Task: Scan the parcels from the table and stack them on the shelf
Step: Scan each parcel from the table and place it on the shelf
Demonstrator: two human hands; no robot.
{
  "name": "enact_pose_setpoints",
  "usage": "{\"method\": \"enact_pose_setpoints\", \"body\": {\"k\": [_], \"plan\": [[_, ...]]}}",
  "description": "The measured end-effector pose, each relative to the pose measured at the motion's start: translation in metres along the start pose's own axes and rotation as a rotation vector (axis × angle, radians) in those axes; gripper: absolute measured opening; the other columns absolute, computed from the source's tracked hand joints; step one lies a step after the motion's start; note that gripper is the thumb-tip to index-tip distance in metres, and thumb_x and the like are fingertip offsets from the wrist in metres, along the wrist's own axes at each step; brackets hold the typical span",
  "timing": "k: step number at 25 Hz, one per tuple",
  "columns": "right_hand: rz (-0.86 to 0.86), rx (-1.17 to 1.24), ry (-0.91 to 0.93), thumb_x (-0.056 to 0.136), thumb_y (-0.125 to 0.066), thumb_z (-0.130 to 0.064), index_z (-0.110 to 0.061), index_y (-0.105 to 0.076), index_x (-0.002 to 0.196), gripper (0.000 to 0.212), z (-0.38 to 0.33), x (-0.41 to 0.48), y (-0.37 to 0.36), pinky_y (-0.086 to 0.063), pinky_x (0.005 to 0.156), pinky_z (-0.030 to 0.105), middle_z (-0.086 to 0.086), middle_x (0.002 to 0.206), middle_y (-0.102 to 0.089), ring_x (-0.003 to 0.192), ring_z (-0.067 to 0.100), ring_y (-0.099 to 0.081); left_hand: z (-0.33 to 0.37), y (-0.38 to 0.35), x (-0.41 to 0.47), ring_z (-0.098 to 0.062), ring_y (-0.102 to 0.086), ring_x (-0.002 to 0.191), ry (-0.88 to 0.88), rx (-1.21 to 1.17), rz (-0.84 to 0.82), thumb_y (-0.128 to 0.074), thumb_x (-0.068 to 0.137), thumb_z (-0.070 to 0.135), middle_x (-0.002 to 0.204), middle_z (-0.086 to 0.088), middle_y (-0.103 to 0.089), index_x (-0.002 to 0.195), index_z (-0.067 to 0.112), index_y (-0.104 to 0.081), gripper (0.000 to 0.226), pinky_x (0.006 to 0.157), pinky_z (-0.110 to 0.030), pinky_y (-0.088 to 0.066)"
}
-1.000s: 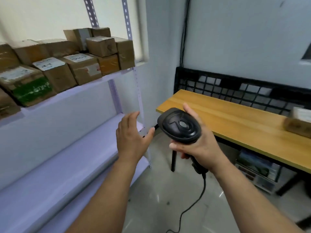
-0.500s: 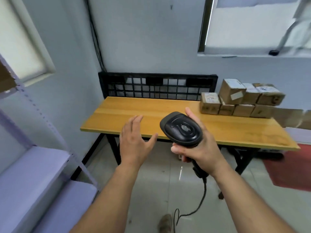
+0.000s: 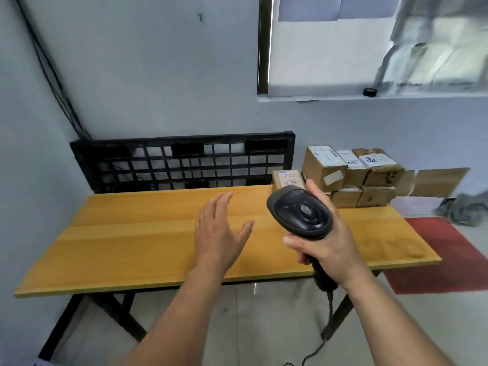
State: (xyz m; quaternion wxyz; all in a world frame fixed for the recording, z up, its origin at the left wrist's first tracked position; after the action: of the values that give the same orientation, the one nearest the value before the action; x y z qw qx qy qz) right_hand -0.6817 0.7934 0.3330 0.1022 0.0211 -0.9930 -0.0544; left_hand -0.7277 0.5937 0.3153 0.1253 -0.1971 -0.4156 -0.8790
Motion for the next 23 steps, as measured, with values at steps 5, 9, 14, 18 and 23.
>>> {"method": "enact_pose_setpoints", "body": {"k": [5, 9, 14, 18, 23], "plan": [[0.090, -0.058, -0.034, 0.068, -0.083, 0.001, -0.058, -0.033, 0.135, 0.102, 0.022, 0.066, 0.036, -0.052, 0.048, 0.033, 0.010, 0.101, -0.067, 0.051, 0.026, -0.058, 0.005, -0.057, 0.077, -0.016, -0.037, 0.132, -0.046, -0.043, -0.055, -0.068, 0.084, 0.043, 0.142, 0.000, -0.043, 0.143, 0.019, -0.041, 0.069, 0.109, -0.032, -0.031], [0.162, -0.083, -0.053, 0.069, -0.084, 0.000, -0.061, -0.034, 0.132, 0.101, 0.038, 0.095, 0.071, -0.052, 0.048, 0.031, 0.013, 0.103, -0.065, 0.051, 0.025, -0.059, 0.018, -0.102, 0.115, -0.017, -0.035, 0.134, -0.062, -0.099, -0.102, -0.066, 0.085, 0.044, 0.143, -0.001, -0.042, 0.143, 0.018, -0.040, 0.069, 0.110, -0.036, -0.034], [0.190, -0.072, -0.069, 0.064, -0.089, -0.012, -0.072, -0.037, 0.126, 0.101, 0.052, 0.119, 0.115, -0.051, 0.050, 0.033, 0.013, 0.106, -0.066, 0.052, 0.025, -0.060, 0.047, -0.152, 0.145, -0.014, -0.032, 0.135, -0.075, -0.139, -0.149, -0.063, 0.087, 0.046, 0.146, 0.002, -0.038, 0.145, 0.020, -0.036, 0.069, 0.111, -0.036, -0.034], [0.179, -0.062, -0.071, 0.061, -0.086, -0.020, -0.076, -0.037, 0.122, 0.097, 0.065, 0.143, 0.160, -0.051, 0.051, 0.033, 0.013, 0.106, -0.067, 0.053, 0.025, -0.060, 0.073, -0.193, 0.163, -0.013, -0.032, 0.134, -0.055, -0.182, -0.167, -0.061, 0.089, 0.044, 0.145, 0.003, -0.037, 0.145, 0.022, -0.036, 0.064, 0.109, -0.034, -0.034], [0.161, -0.065, -0.111, 0.064, -0.086, -0.012, -0.066, -0.034, 0.129, 0.099, 0.090, 0.180, 0.234, -0.052, 0.051, 0.034, 0.006, 0.109, -0.069, 0.052, 0.028, -0.058, 0.106, -0.250, 0.184, -0.012, -0.030, 0.137, 0.048, -0.203, -0.195, -0.054, 0.092, 0.047, 0.150, 0.004, -0.032, 0.147, 0.024, -0.031, 0.064, 0.110, -0.034, -0.033]]}}
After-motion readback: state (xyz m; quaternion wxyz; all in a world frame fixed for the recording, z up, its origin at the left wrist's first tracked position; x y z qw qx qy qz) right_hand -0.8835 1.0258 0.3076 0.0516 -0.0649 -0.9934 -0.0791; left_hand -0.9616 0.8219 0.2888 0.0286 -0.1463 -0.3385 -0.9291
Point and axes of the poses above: each hand's wrist, its own x-axis towards the middle knuckle, its own y-axis out of the back of the hand, z = x × y, the point moved 10 cm from there along x, towards the middle knuckle
